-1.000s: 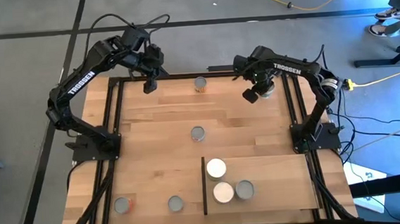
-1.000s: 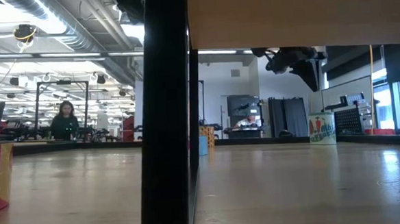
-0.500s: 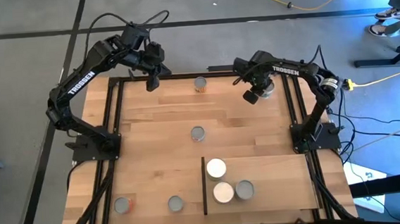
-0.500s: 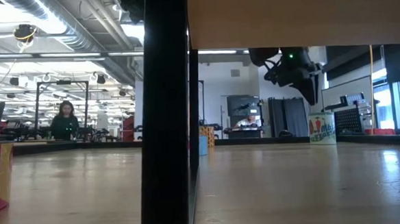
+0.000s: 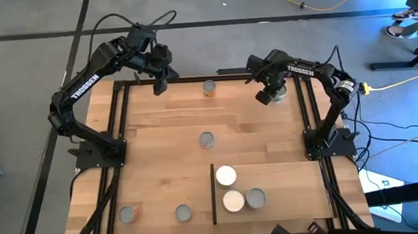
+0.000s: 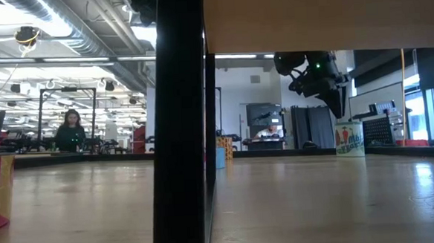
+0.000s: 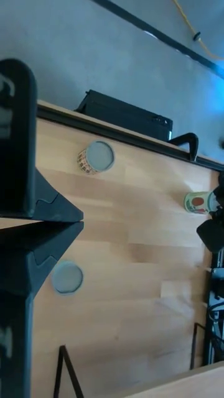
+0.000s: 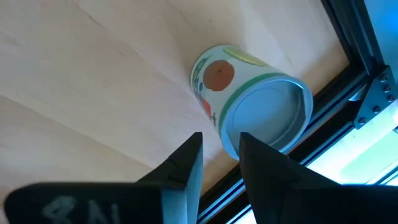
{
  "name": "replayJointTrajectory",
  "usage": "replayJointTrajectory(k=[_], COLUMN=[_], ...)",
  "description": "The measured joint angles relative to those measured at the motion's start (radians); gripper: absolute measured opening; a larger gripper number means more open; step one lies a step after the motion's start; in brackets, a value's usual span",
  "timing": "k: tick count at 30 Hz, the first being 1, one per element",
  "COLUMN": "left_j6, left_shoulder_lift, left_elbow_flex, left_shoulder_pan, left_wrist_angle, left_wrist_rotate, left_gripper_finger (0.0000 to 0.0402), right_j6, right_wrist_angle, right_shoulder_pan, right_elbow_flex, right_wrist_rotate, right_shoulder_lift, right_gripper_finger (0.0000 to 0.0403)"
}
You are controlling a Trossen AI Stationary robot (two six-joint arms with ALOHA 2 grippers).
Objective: Pick and place cans onto a shelf
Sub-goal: Put the canned mixed vegetables on the shelf
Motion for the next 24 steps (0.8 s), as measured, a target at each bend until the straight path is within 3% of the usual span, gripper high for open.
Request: replayJointTrajectory(k=[8,19,24], left_j6=[-0.007,-0.008,-0.009], left_shoulder_lift=[0.0,0.0,0.0], left_elbow_flex=[0.0,0.0,0.0], left_shoulder_pan=[0.0,0.0,0.0], left_wrist_angle=[0.0,0.01,0.024], left_wrist_rotate=[0.0,0.0,0.0], left_gripper_finger=[0.0,0.0,0.0], right_j6=[-0.001,-0.028,-0.048], right_wrist_angle=[0.027,0.106,0.106], right_shoulder_pan=[-0.027,-0.034,-0.034], right_elbow_flex=[-0.005,-0.132,-0.125], right_wrist_rotate=[-0.041,-0.013,0.009], right_shoulder_lift=[0.0,-0.005,-0.004], right_gripper_finger=[0.0107,0.0105,0.006])
